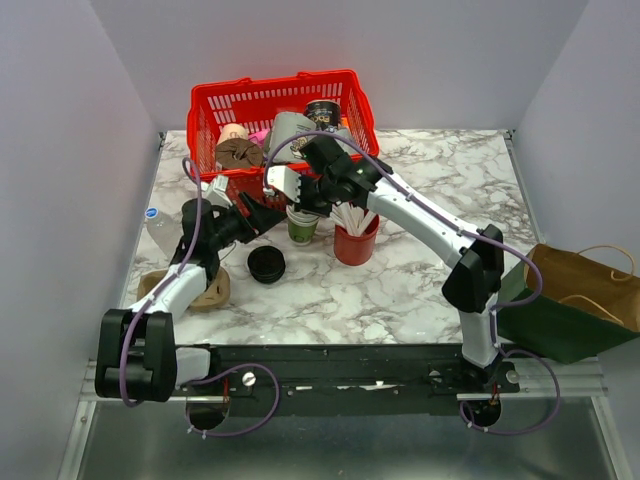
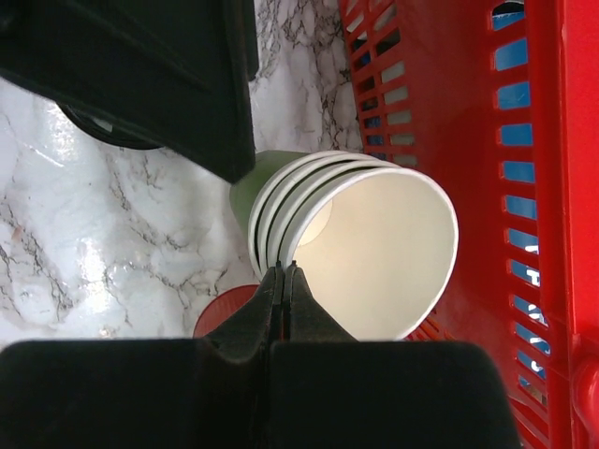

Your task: Pack the takeout coffee

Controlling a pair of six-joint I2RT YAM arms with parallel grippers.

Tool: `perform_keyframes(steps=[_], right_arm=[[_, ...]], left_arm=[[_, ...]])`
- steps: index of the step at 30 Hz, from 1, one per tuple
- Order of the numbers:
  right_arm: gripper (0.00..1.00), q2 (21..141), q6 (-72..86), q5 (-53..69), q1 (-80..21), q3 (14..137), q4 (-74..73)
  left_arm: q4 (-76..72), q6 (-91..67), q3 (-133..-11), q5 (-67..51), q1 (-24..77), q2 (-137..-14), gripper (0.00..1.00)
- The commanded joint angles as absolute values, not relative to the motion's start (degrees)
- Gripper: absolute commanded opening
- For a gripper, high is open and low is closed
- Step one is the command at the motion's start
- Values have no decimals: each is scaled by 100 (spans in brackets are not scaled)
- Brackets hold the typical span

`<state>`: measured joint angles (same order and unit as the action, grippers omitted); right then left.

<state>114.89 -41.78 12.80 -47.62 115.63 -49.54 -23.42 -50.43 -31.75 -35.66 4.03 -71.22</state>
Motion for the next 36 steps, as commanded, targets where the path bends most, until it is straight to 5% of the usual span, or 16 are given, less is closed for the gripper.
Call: perform_keyframes(steps=[1, 36], right_arm=[[1, 11637, -4069, 1389, -4808, 11786, -4957], [1, 11540, -3990, 1274, -4825, 11944, -4790]], left_arm=[[-2786, -5071, -3472, -3814, 571, -7268, 89], [-2021, -4939, -4096, -3226, 633, -8393, 84]])
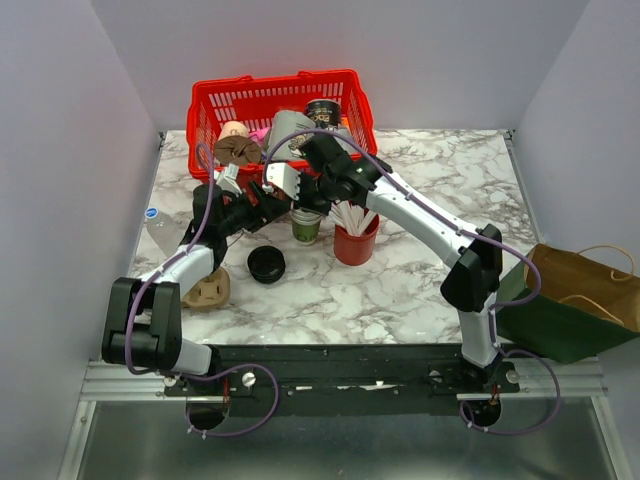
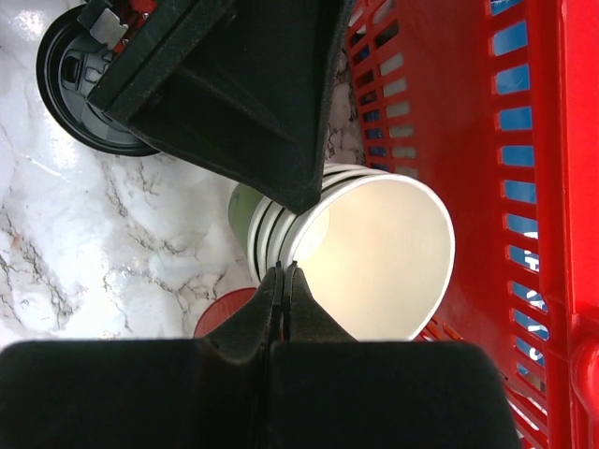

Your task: Pack the takeout coffee

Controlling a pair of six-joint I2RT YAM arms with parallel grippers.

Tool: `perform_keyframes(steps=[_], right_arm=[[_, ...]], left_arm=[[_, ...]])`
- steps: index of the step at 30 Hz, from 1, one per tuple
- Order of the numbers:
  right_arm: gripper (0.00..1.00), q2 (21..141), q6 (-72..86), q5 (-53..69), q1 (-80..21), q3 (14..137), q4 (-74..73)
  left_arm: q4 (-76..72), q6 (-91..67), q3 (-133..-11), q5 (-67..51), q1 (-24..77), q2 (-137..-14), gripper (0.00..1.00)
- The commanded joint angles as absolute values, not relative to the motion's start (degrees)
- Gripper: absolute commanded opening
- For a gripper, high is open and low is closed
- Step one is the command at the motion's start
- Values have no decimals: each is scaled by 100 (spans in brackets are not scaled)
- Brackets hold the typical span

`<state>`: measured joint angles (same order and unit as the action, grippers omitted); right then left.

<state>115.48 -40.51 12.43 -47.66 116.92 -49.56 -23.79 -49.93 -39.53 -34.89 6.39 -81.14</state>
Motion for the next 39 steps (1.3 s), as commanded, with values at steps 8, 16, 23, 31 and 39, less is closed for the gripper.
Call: perform_keyframes(steps=[8, 16, 23, 31, 39], right_arm=[[1, 11391, -4157, 1055, -4834, 11698, -4483], [1, 10916, -4201, 862, -4843, 11154, -3474], [1, 10925, -4157, 721, -4852, 11180, -3366], [1, 10442, -4262, 826, -4887, 11531, -3682], [1, 9327, -4280, 1931, -4948, 10919, -3929]], left_arm=[[-1864, -4808, -4096, -3120, 633, -8402, 84], [-1767, -4694, -4096, -3032, 633, -8402, 83], [-1714, -4632, -4096, -3006, 633, -8332, 83], [-1284, -4228, -4289, -3287, 475, -7139, 86], [666, -2753, -4719, -3349, 360, -5705, 88]])
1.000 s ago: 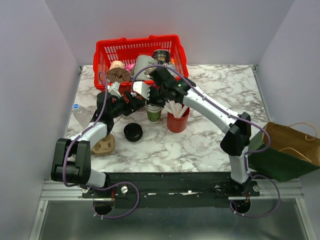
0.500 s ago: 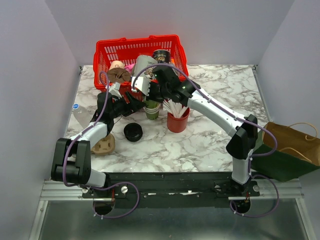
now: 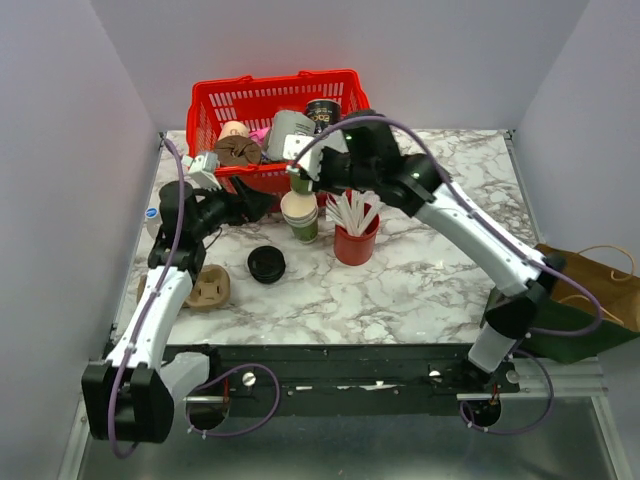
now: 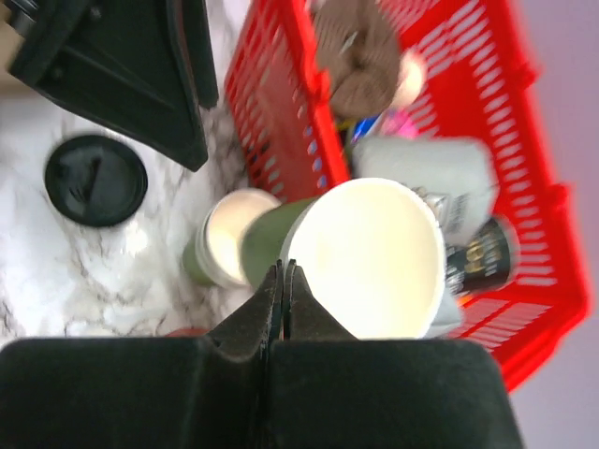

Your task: Pack the takeout coffee

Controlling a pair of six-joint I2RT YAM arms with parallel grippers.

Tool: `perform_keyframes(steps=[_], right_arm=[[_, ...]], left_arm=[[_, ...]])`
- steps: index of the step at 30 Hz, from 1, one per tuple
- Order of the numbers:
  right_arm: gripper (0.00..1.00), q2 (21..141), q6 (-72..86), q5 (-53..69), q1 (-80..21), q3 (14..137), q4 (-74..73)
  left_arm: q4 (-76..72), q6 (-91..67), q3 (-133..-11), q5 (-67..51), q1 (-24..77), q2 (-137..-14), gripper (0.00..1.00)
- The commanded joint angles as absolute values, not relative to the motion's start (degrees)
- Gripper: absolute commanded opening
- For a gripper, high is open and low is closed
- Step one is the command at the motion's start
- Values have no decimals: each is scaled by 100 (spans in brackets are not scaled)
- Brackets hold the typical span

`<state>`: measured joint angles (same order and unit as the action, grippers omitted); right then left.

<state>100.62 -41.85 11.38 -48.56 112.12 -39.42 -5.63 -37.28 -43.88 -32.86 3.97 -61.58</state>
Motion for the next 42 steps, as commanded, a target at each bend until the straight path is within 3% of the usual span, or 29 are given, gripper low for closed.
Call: perform_keyframes(steps=[1, 12, 19, 42], right_arm=[[1, 9090, -4350, 2047, -4957, 10759, -3937], [1, 7533, -5668, 2478, -5080, 8026, -4403], [1, 7409, -5511, 2751, -5141, 6918, -4203], [1, 6750, -5845, 2944, -5704, 5133, -3261]], left_arm=[[859, -2412, -4763, -3331, 352, -5661, 88], [3163, 443, -5291, -3164, 352, -5238, 88], [4297, 1914, -5352, -3051, 360, -5273, 88], [4948, 2663, -5212, -2795, 360, -5282, 88]])
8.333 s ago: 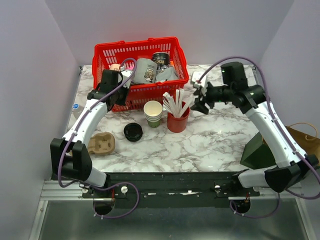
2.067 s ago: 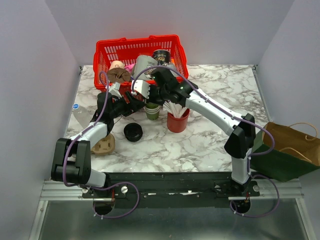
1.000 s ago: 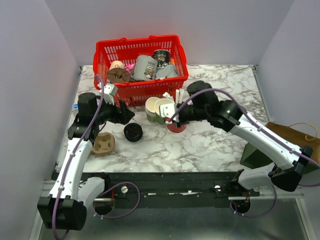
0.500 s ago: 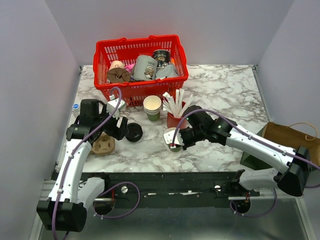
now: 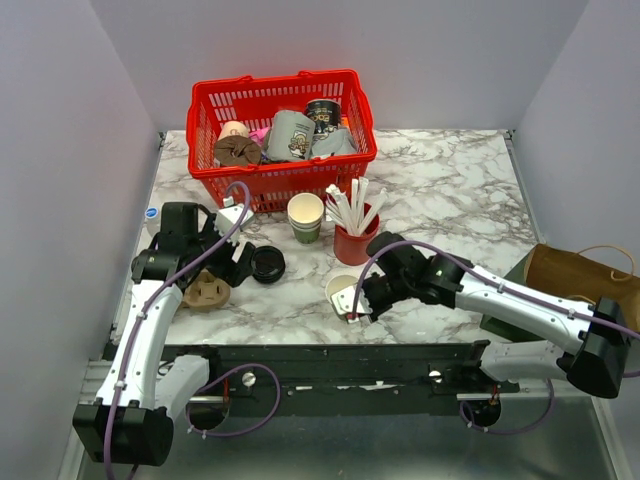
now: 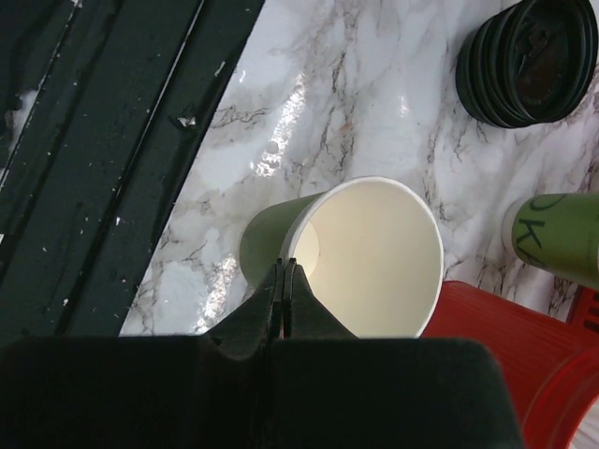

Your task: Pack the takeout coffee

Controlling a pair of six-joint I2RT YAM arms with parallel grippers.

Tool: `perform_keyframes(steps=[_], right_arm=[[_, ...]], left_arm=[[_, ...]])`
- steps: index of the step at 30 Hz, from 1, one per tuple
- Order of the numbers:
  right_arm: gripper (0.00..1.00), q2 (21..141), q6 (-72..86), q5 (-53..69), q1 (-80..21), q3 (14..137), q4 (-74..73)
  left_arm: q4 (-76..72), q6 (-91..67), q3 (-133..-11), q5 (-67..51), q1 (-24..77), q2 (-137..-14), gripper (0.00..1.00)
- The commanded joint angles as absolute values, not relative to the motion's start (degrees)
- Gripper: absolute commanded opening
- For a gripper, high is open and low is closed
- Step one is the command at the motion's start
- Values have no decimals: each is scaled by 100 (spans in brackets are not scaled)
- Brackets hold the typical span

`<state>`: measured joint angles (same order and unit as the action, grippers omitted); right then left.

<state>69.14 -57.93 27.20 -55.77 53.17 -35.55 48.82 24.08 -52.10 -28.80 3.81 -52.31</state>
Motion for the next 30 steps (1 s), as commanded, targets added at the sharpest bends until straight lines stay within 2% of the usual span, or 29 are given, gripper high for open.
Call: perform_keyframes(steps=[1, 13, 14, 15, 17, 18, 20, 24, 28, 30], right_arm=[[1, 6724, -5845, 2927, -5722, 5081, -3217], [1, 6609, -5924, 2769, -5801, 4597, -2804], [15, 6618, -5924, 2742, -5809, 4605, -2839], [24, 6601, -5933, 2716, -5810, 4649, -2908], [41, 6574, -6011, 2585, -5809, 4719, -3154], [44, 6548, -6029, 2540, -5810, 4755, -3242], [50, 6425, -6091, 2330, -5810, 4816, -3523], [53, 6013, -5872, 1820, -5783, 4974, -3797], [56, 5722, -5187, 1416, -5486, 5264, -3884], [56, 5730, -4363, 1248, -5214, 5746, -3876]], left_arm=[[4957, 2672, -5221, -2786, 360, -5291, 88], [4922, 2830, -5238, -2883, 404, -5546, 87], [5026, 2934, -5238, -2944, 422, -5546, 88], [5114, 3057, -5221, -3005, 457, -5511, 89], [5290, 3505, -5177, -3181, 614, -5423, 91], [5335, 3646, -5151, -3225, 676, -5336, 91], [5579, 4243, -5176, -3462, 860, -5274, 91], [6028, 4868, -5536, -3533, 1422, -5492, 90], [6459, 4914, -6150, -3218, 1793, -6379, 76], [6653, 4669, -6354, -3025, 1810, -6870, 71]])
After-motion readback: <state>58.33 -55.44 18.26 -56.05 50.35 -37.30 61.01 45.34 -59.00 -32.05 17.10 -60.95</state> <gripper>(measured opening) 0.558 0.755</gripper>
